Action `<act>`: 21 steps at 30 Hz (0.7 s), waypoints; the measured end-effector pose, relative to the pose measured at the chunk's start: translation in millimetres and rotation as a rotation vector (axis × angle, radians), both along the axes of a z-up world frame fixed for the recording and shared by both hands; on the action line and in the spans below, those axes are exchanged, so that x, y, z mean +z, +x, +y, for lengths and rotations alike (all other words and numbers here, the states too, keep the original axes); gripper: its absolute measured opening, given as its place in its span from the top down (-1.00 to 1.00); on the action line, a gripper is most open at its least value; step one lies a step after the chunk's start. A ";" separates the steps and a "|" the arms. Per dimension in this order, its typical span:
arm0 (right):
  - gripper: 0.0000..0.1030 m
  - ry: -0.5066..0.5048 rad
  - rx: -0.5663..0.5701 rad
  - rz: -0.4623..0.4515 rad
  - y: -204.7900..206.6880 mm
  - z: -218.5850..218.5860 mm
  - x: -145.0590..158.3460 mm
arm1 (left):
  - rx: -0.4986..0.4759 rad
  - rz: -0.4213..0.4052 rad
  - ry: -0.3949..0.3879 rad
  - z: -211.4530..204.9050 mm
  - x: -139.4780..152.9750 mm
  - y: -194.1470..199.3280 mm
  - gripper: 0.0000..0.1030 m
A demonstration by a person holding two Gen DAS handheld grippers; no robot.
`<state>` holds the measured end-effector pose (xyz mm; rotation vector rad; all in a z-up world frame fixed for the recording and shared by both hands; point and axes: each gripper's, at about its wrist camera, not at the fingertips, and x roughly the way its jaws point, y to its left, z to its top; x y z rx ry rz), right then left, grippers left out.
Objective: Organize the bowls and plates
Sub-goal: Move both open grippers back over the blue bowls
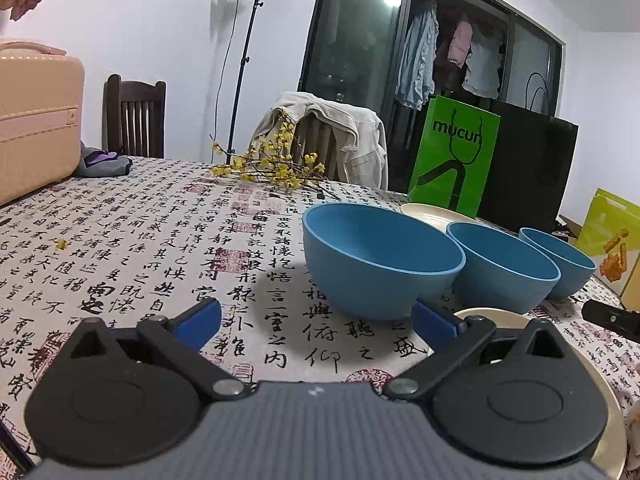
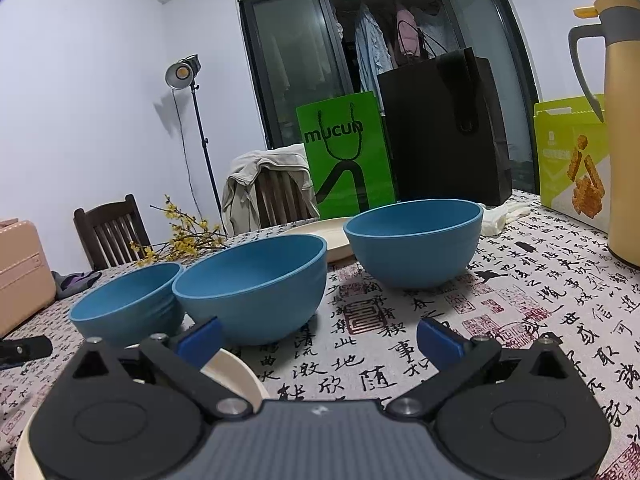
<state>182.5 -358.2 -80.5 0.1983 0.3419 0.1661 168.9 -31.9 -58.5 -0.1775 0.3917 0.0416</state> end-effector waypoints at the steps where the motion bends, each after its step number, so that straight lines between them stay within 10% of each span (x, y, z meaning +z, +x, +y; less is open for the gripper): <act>1: -1.00 0.000 0.004 0.001 0.6 0.2 -0.1 | -0.001 0.001 0.003 -0.3 0.1 0.2 -1.00; 21: -1.00 -0.063 0.076 0.034 0.0 5.9 19.8 | -0.036 0.077 -0.032 -11.3 34.4 -1.1 -1.00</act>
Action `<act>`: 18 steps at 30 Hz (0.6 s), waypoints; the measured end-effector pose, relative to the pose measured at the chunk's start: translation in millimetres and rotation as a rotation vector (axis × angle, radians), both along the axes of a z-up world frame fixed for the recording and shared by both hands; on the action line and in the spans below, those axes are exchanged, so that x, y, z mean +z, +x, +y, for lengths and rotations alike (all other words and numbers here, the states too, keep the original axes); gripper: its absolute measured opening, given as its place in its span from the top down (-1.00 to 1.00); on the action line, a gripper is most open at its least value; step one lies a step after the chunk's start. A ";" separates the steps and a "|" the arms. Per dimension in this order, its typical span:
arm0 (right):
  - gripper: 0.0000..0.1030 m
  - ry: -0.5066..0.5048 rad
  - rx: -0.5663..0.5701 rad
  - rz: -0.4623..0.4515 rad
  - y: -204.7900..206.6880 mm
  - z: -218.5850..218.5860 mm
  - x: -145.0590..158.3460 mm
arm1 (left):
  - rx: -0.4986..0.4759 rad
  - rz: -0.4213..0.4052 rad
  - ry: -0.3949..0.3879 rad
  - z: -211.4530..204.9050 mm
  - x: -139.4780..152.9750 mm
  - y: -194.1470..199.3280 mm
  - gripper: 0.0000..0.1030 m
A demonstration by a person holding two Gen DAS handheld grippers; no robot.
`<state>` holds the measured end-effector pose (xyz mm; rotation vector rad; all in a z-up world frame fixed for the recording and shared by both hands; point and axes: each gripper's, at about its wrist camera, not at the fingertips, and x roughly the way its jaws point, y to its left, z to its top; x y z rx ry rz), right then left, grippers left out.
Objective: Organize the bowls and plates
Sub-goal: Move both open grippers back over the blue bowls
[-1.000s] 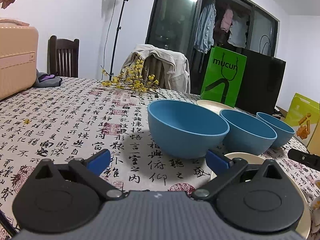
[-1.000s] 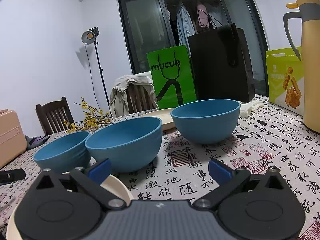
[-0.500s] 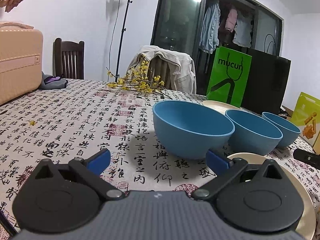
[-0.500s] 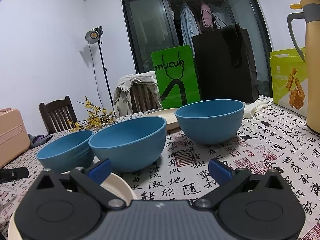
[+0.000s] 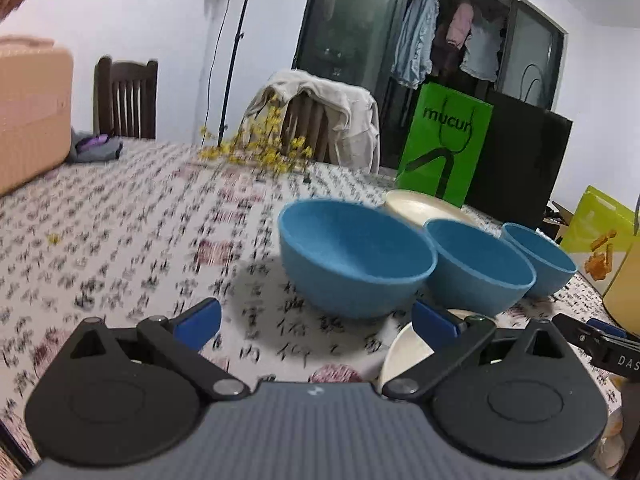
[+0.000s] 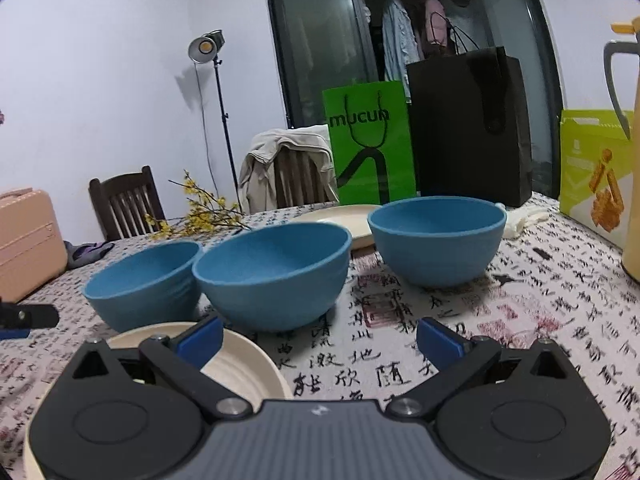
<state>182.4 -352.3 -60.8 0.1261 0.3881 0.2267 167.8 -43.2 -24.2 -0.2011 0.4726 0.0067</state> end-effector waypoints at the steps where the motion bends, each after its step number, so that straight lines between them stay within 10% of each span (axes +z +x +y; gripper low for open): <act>1: -1.00 0.002 0.002 -0.005 -1.0 -3.2 6.5 | -0.008 -0.005 -0.001 -2.4 4.5 -0.1 -1.00; 18: -1.00 0.065 0.016 0.018 36.2 -51.7 77.6 | -0.176 0.042 -0.088 -40.8 58.0 35.7 -1.00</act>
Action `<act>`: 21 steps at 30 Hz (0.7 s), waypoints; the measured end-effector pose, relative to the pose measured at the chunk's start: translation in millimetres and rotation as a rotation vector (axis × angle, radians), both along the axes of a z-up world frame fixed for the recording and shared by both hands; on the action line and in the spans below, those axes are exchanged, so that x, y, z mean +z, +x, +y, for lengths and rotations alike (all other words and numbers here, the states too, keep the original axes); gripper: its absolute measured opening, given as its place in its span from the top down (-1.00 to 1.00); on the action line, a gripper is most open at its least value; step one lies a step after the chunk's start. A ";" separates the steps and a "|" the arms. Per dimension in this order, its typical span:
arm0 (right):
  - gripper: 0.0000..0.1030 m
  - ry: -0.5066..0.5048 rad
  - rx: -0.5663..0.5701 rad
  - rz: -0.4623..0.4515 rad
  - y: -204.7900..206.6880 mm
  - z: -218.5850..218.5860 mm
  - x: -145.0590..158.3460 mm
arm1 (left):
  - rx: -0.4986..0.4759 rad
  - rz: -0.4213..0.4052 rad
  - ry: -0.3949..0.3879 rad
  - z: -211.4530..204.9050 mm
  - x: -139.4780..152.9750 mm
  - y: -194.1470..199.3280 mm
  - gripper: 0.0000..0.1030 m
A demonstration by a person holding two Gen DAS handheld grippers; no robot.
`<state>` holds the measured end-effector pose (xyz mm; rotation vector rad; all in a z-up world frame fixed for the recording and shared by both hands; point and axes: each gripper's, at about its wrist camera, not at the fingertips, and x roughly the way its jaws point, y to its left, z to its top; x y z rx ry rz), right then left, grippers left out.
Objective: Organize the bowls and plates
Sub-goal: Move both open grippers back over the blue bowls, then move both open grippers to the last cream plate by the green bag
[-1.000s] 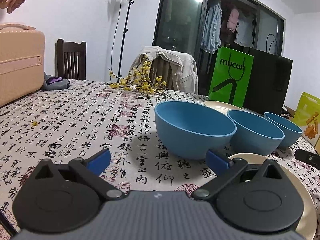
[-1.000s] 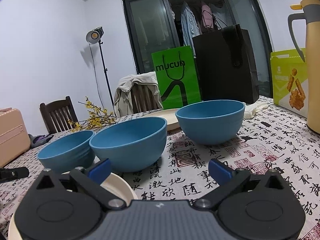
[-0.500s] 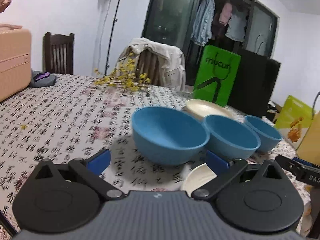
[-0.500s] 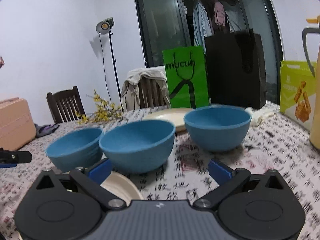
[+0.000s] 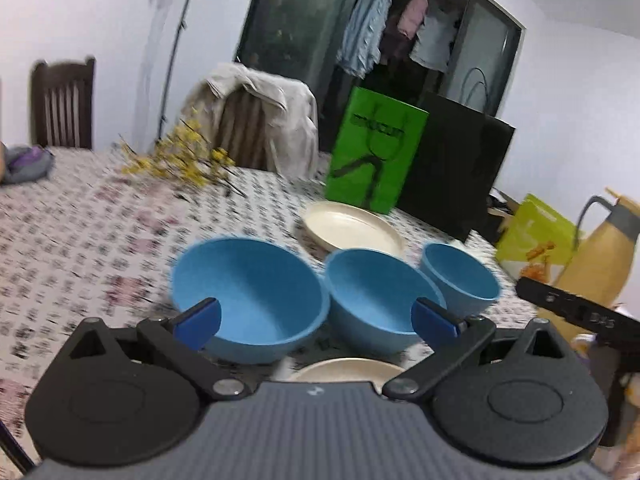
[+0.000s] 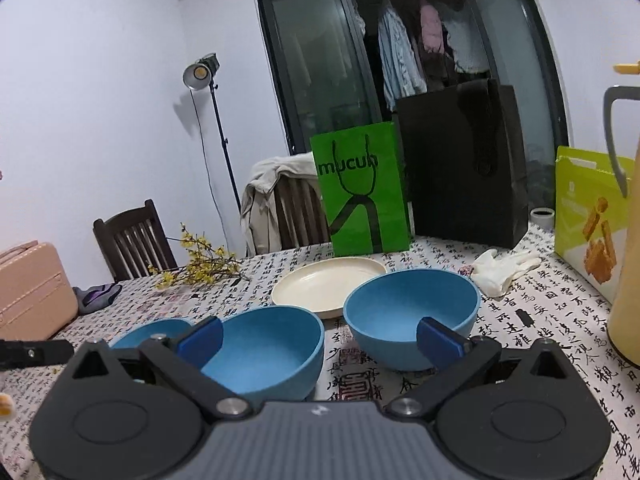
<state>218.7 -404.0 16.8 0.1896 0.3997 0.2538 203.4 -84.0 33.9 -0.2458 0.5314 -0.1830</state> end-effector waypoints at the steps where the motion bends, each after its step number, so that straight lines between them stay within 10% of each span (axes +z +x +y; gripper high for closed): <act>1: -1.00 -0.003 -0.001 0.006 3.3 -0.9 1.7 | -0.005 0.006 -0.002 -2.8 1.4 2.7 -1.00; 21: -1.00 0.022 -0.030 0.067 80.6 -24.8 34.2 | -0.042 0.047 0.046 -38.2 50.5 76.0 -1.00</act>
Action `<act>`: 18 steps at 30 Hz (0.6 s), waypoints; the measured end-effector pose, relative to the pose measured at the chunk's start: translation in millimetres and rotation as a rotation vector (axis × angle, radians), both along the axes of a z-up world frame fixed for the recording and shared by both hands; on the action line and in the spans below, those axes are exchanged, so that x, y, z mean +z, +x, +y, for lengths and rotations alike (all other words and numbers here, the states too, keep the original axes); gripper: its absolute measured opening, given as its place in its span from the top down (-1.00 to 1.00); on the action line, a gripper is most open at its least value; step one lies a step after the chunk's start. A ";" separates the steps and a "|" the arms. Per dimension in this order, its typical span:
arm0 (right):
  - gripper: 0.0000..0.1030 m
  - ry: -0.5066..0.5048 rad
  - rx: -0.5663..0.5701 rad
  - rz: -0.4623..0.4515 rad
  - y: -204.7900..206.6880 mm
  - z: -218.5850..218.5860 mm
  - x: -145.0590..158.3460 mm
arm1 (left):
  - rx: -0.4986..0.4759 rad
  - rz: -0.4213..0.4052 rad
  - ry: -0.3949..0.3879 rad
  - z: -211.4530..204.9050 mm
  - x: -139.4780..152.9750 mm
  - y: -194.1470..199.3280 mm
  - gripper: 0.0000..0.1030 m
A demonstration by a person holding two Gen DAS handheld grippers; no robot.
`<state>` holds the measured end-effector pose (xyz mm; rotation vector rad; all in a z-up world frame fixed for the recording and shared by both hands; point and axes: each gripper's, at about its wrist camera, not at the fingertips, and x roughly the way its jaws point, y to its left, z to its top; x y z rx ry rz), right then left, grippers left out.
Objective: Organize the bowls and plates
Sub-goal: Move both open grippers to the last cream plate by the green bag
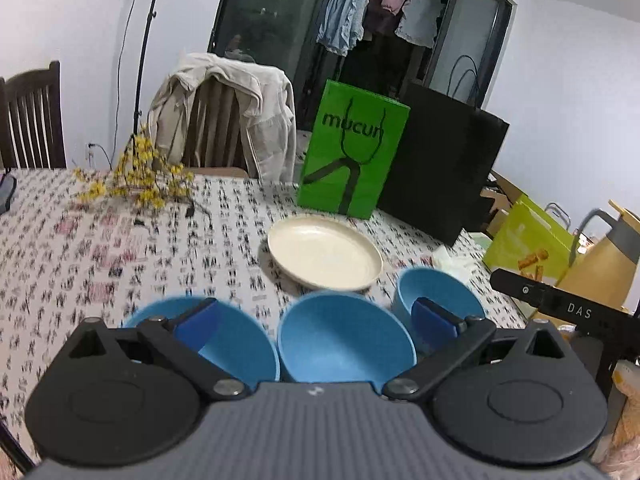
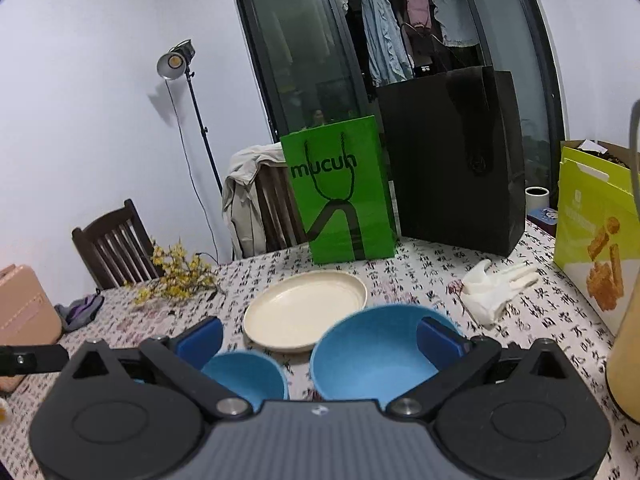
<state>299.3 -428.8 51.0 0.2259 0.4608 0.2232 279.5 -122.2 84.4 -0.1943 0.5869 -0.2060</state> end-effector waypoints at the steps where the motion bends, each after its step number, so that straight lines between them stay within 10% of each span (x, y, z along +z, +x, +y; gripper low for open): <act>1: -1.00 0.003 -0.002 0.001 4.4 -0.4 0.8 | 0.005 -0.005 0.003 -0.8 2.8 4.0 -1.00; 18: -1.00 0.002 -0.001 0.140 125.2 24.3 22.2 | 0.066 0.058 -0.015 -3.9 19.8 93.2 -1.00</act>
